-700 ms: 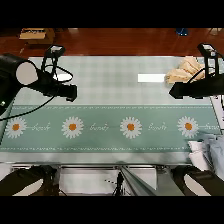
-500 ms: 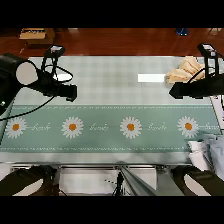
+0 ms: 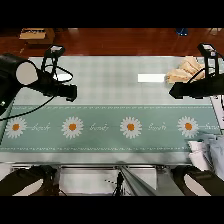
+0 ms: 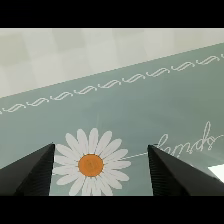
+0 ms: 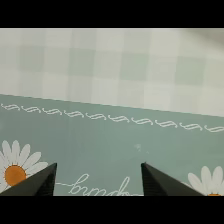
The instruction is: Fold the shirts.
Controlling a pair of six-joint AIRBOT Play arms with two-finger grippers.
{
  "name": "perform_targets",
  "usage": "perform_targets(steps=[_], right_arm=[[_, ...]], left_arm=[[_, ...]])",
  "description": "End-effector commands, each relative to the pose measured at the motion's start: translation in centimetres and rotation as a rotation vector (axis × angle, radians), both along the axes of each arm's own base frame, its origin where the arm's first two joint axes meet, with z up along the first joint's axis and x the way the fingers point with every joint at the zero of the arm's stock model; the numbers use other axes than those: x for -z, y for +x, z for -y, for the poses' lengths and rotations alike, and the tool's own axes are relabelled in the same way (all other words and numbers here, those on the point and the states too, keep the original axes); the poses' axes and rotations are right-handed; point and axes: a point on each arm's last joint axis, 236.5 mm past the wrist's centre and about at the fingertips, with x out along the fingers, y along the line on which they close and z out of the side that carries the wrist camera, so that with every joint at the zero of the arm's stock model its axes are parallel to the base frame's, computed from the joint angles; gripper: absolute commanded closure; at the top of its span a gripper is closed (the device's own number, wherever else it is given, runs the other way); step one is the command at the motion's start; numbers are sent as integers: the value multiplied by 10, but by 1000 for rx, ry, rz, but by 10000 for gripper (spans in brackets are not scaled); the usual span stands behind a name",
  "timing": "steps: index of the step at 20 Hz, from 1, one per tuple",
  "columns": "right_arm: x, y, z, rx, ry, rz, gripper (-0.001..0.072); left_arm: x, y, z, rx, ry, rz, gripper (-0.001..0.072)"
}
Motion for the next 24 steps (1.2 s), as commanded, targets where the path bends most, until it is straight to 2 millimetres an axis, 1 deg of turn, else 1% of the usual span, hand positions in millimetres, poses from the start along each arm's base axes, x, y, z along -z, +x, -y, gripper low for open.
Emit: perform_targets(steps=[1, 3, 5, 7, 8, 9, 10, 11, 12, 13, 14, 15, 16, 17, 18, 20, 22, 24], right_arm=[[-2, 5, 0, 3, 2, 21, 115], [-11, 19, -1, 13, 8, 92, 122], [-15, 26, 0, 20, 12, 124, 122], [-18, 32, 0, 25, 14, 150, 122], [-22, 38, 1, 29, 10, 181, 122], [-29, 48, 7, 38, -10, 233, 123], [-40, 62, 16, 47, -52, 313, 128], [-57, 80, 29, 74, -98, 417, 149], [-77, 98, 49, 141, -139, 526, 205], [-91, 112, 71, 238, -134, 592, 213], [-96, 125, 96, 354, -95, 622, 213], [-91, 136, 122, 447, -63, 617, 213], [-79, 147, 147, 516, -44, 591, 211], [-65, 156, 167, 570, -24, 558, 170], [-46, 164, 186, 624, 3, 520, 159], [-5, 175, 208, 671, 45, 439, 159], [32, 181, 217, 658, 44, 374, 160], [62, 185, 227, 642, 8, 329, 160]], left_arm=[[0, 1, 1, 0, -1, 2, 14], [-3, 7, 3, 1, -13, 32, 14], [-6, 14, 6, 1, -26, 62, 15], [-6, 12, 13, 5, -51, 57, 15], [-7, 13, 13, 5, -54, 63, 15], [-7, 14, 13, 4, -55, 64, 15], [-7, 15, 14, 5, -56, 67, 15], [-9, 18, 14, 5, -61, 83, 15], [-12, 27, 12, 1, -54, 119, 15], [-16, 37, 7, 0, -37, 168, 15], [-20, 46, 3, 0, -23, 207, 15], [-23, 52, 0, 1, -21, 233, 14], [-24, 54, -2, -2, -20, 237, 14], [-24, 54, -4, -6, -19, 235, 13], [-23, 52, -4, -6, -17, 227, 14], [-20, 48, -6, -7, -9, 207, 14], [-17, 43, -7, -8, -3, 183, 14], [-13, 36, -10, -9, 9, 149, 14]])
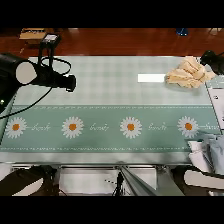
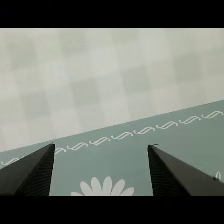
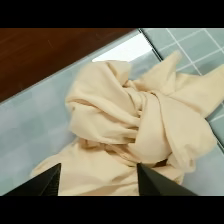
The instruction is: Fold the shirts.
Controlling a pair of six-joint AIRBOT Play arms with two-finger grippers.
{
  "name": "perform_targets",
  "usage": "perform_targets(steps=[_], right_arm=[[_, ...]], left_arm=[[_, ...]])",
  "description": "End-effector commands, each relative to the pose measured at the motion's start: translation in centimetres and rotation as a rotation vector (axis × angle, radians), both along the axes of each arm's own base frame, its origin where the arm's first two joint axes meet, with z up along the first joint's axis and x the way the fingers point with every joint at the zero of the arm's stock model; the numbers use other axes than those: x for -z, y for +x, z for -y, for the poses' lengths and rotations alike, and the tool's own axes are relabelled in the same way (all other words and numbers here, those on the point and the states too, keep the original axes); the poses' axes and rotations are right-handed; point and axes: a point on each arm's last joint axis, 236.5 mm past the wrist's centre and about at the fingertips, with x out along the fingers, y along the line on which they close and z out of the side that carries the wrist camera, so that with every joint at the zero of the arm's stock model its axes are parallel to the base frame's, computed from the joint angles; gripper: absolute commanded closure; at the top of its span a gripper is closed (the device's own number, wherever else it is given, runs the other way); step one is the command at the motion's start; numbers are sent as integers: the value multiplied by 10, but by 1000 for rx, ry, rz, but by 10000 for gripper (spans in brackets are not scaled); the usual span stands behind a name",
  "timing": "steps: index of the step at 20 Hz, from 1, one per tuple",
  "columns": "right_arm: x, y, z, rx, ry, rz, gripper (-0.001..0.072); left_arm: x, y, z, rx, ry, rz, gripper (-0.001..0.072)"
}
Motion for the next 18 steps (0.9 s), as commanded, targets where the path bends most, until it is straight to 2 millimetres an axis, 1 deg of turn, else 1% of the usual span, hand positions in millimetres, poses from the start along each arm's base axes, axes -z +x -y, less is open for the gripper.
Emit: perform_targets(steps=[1, 4, 8, 10, 13, 14, 15, 16, 17, 18], right_arm=[[55, 11, 25, 21, 24, -62, 159], [88, 20, 32, 27, 22, -73, 160], [112, 39, 38, 32, 4, -23, 165], [127, 40, 39, 33, 6, -34, 169], [152, 37, 38, 32, 19, -75, 186], [160, 37, 37, 31, 24, -88, 213], [165, 36, 34, 27, 28, -101, 370], [166, 36, 32, 23, 30, -106, 537], [164, 37, 30, 21, 31, -100, 682], [155, 39, 29, 23, 35, -82, 683]], left_arm=[[6, -10, -6, -5, 22, -50, 14], [7, -13, -7, -6, 27, -63, 15], [7, -13, -7, -6, 27, -63, 15], [7, -13, -7, -6, 27, -63, 15], [7, -13, -7, -6, 27, -63, 15], [7, -13, -7, -6, 27, -63, 16], [7, -13, -7, -6, 27, -63, 16], [7, -13, -7, -5, 27, -62, 15], [7, -13, -7, -5, 27, -62, 16], [7, -13, -7, -6, 27, -63, 17]])
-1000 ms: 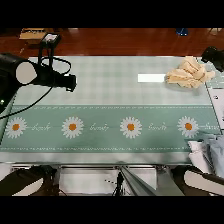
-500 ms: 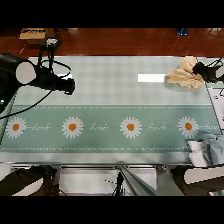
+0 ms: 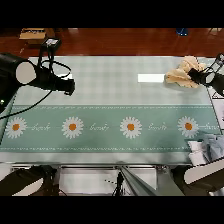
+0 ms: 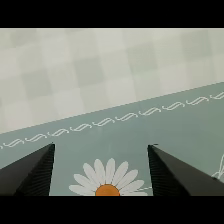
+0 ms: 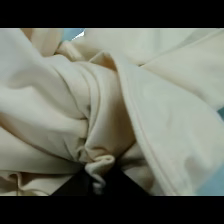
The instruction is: Fold the shirts.
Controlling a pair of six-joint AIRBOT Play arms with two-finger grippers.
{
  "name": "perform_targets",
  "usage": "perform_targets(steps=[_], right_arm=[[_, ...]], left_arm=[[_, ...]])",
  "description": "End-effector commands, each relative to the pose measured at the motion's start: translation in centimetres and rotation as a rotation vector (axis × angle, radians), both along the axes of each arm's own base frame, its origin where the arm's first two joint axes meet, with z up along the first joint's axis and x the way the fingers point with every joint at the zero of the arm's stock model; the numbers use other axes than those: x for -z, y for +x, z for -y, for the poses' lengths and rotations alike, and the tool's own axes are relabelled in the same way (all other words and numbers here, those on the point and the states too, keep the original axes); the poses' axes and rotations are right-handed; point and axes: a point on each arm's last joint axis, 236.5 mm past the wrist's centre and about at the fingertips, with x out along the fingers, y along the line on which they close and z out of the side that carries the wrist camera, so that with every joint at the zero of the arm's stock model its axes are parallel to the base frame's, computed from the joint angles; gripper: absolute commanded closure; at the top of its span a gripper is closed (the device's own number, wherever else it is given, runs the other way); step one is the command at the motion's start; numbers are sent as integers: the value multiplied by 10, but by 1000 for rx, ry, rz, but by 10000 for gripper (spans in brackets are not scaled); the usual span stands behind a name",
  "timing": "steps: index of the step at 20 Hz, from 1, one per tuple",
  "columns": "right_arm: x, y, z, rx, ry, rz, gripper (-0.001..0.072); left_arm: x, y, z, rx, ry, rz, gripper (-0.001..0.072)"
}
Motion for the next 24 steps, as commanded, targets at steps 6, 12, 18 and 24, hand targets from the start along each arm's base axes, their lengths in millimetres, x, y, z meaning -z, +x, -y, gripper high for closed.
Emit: perform_targets(steps=[6, 12, 18, 24], right_arm=[[-198, 2, -26, -115, -191, 290, 685], [-471, -114, -125, -261, -424, 781, 686], [-538, -234, -187, -382, -400, 900, 685], [-407, -221, -271, -727, -143, 439, 686]], left_arm=[[-28, 5, 1, 7, -9, 41, 28], [-155, 7, 1, 31, -66, 247, 241], [-265, -35, -14, 25, -155, 488, 235], [-222, -68, -27, 16, -89, 275, 76]])
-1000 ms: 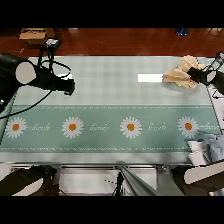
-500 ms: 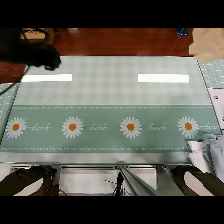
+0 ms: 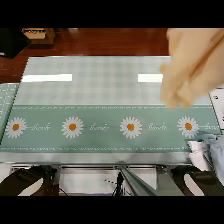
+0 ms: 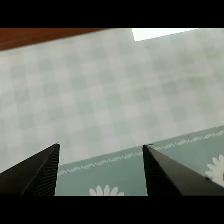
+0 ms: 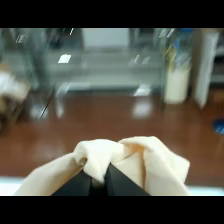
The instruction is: Fold the shirts.
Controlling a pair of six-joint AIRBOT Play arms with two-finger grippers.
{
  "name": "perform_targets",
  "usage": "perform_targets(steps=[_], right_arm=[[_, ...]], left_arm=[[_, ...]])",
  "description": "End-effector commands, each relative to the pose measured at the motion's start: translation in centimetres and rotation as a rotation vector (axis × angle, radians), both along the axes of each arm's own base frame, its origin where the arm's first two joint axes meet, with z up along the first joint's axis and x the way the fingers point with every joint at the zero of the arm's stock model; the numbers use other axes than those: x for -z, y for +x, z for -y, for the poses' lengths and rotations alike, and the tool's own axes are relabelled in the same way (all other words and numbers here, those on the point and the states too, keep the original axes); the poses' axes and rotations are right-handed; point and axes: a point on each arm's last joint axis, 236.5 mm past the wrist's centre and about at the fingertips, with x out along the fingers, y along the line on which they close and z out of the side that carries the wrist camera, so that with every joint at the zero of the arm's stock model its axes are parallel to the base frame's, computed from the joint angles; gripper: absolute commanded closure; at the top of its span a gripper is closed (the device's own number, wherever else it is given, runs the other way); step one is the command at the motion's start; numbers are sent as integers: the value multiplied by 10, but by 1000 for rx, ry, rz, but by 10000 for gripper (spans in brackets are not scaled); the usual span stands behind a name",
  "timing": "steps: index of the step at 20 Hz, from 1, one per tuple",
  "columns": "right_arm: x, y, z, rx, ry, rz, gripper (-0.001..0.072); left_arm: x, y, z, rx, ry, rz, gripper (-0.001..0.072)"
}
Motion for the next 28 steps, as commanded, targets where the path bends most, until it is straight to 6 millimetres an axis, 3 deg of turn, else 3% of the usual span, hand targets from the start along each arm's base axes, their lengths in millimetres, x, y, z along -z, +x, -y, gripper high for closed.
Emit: perform_targets(steps=[1, 4, 8, 10, 12, 13, 14, 15, 18, 20, 23, 26, 28], right_arm=[[80, -4, -75, -257, -6, -317, 686], [156, 4, -158, -457, -86, -515, 685], [255, -13, -269, -659, -166, -716, 685], [293, -21, -313, -717, -190, -753, 684], [326, -25, -341, -736, -195, -782, 681], [337, -23, -347, -735, -198, -789, 618], [343, -18, -347, -727, -198, -788, 449], [342, -10, -342, -709, -188, -782, 290], [309, 29, -296, -605, -123, -729, 271], [274, 59, -235, -486, -105, -669, 234], [243, 81, -111, -238, -171, -650, 230], [255, 67, -16, -84, -208, -785, 219], [273, 55, 18, -48, -172, -871, 216]], left_arm=[[25, -18, -6, -3, 37, -115, 76], [57, -17, -6, -3, 68, -198, 77], [115, -24, -9, -4, 127, -354, 76], [145, -30, -11, -4, 157, -432, 76], [172, -36, -13, -4, 183, -499, 76], [183, -40, -14, -4, 194, -527, 76], [192, -42, -16, -3, 202, -549, 77], [198, -45, -17, -4, 209, -566, 76], [200, -42, -16, 4, 210, -555, 76], [199, -41, -15, 4, 209, -550, 76], [203, -38, -14, 7, 204, -543, 77], [229, -32, -10, 14, 199, -538, 77], [261, -36, -9, 34, 214, -569, 77]])
